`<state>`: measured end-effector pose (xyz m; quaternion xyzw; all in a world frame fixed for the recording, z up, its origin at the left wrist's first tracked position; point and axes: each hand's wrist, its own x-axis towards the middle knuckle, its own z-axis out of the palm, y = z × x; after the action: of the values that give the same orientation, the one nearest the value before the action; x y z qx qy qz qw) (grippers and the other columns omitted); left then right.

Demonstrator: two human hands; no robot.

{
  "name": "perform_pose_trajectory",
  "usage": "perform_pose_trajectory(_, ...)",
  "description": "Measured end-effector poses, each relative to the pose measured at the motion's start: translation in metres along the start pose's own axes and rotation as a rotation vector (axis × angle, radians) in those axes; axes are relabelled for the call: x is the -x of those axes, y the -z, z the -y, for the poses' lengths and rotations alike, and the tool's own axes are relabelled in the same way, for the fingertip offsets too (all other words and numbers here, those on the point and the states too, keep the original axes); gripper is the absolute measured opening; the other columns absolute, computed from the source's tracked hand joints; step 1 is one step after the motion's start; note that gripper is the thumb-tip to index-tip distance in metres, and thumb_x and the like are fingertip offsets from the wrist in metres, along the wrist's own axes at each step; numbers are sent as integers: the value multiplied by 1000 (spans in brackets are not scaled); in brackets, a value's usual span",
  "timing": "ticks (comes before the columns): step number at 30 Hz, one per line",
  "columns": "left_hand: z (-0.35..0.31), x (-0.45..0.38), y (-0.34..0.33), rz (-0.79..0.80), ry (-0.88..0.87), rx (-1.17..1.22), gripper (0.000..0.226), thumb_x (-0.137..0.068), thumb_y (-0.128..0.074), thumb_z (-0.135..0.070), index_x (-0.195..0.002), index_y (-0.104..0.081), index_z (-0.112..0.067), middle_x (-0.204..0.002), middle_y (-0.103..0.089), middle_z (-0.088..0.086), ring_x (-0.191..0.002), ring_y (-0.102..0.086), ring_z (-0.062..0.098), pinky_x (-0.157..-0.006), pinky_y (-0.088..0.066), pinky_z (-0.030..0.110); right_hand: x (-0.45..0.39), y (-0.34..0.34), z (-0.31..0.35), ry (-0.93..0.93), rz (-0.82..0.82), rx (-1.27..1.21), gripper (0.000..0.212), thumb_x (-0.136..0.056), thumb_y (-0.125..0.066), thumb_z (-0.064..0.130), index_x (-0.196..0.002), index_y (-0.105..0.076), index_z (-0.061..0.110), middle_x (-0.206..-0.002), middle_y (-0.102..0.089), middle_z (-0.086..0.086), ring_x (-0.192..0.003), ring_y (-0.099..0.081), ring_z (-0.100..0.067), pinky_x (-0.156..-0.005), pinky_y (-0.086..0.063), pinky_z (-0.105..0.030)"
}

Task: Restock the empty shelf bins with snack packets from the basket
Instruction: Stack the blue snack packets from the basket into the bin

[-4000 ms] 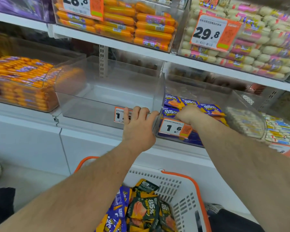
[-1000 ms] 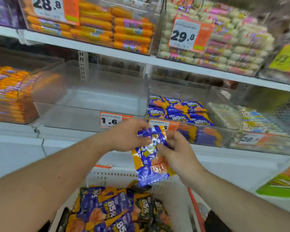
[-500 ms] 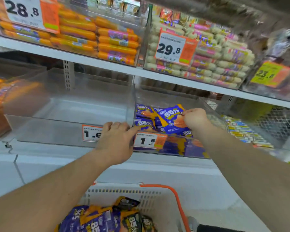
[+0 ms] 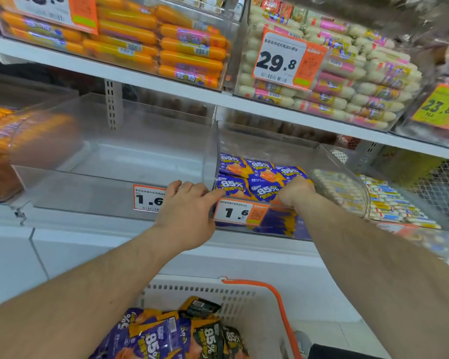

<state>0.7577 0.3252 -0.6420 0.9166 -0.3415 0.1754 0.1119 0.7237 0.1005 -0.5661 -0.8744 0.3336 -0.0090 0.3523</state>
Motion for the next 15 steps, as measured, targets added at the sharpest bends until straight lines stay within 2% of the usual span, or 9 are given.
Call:
perform_pose_trajectory(3, -3, 1, 8, 77, 27, -12, 66, -87, -57, -36, -149, -32, -36, -143, -47, 0, -133, -39, 25, -117, -10, 46, -15, -3, -6, -27, -68, -8, 37, -90, -60, -2, -69, -34, 15, -76, -40, -3, -59, -39, -10, -32, -32, -8)
perform_pose_trajectory(5, -4, 5, 10, 72, 22, 16, 66, -88, -55, -33, -150, -31, -35, -153, -35, 6, -142, -27, 29, -118, -4, 48, -19, -9, -8, -3, -241, 139, 8, -87, -60, 8, -84, -52, 8, -97, -58, -13, -79, -56, -24, -58, -49, -19)
perform_pose_trajectory(6, -5, 7, 12, -11, -35, 17, 63, -84, -54, -28, -145, -42, -31, -150, -39, 12, -140, -32, 33, -117, -11, 51, -24, -12, -12, 55, -426, 192, 12, -83, -59, 9, -94, -59, 5, -109, -60, -17, -93, -58, -31, -73, -51, -29)
perform_pose_trajectory(7, -4, 10, 13, -114, -117, 11, 59, -78, -50, -23, -136, -54, -26, -141, -48, 16, -131, -42, 38, -112, -22, 52, -27, -17, -15, 181, -615, 213, 23, -78, -57, 6, -100, -61, 4, -114, -57, -20, -100, -55, -37, -81, -46, -37)
perform_pose_trajectory(9, 3, 17, 16, -229, -313, 5, 51, -70, -43, -21, -116, -67, -17, -117, -62, 12, -105, -58, 36, -92, -37, 44, -16, -33, -22, 633, -916, 213, 31, -67, -52, 0, -96, -61, 4, -103, -53, -22, -96, -50, -37, -77, -37, -40)
perform_pose_trajectory(10, 6, 21, 21, -191, -385, 4, 46, -71, -43, -20, -110, -68, -16, -107, -64, 8, -96, -60, 33, -84, -39, 41, 0, -47, -25, 859, -937, 197, 29, -64, -51, 1, -92, -60, 6, -96, -53, -21, -91, -47, -34, -74, -33, -38)
perform_pose_trajectory(12, 17, 28, 30, 44, -431, 22, 39, -78, -50, -19, -114, -65, -19, -102, -65, 3, -95, -61, 28, -83, -44, 37, 29, -88, -34, 1176, -823, 176, 21, -65, -52, 6, -86, -54, 10, -84, -52, -16, -85, -44, -29, -71, -27, -36)
perform_pose_trajectory(13, 26, 31, 29, 219, -394, 26, 38, -84, -53, -19, -120, -62, -22, -108, -64, 0, -102, -60, 25, -88, -45, 36, 41, -112, -40, 1233, -710, 164, 17, -67, -52, 8, -84, -52, 11, -80, -51, -13, -82, -43, -27, -70, -26, -35)
perform_pose_trajectory(15, 48, 39, 24, 504, -259, 18, 38, -90, -53, -22, -128, -57, -26, -119, -61, -4, -110, -55, 19, -93, -45, 34, 59, -166, -57, 1226, -430, 158, 10, -69, -49, 12, -79, -50, 13, -73, -51, -7, -76, -44, -24, -70, -26, -32)
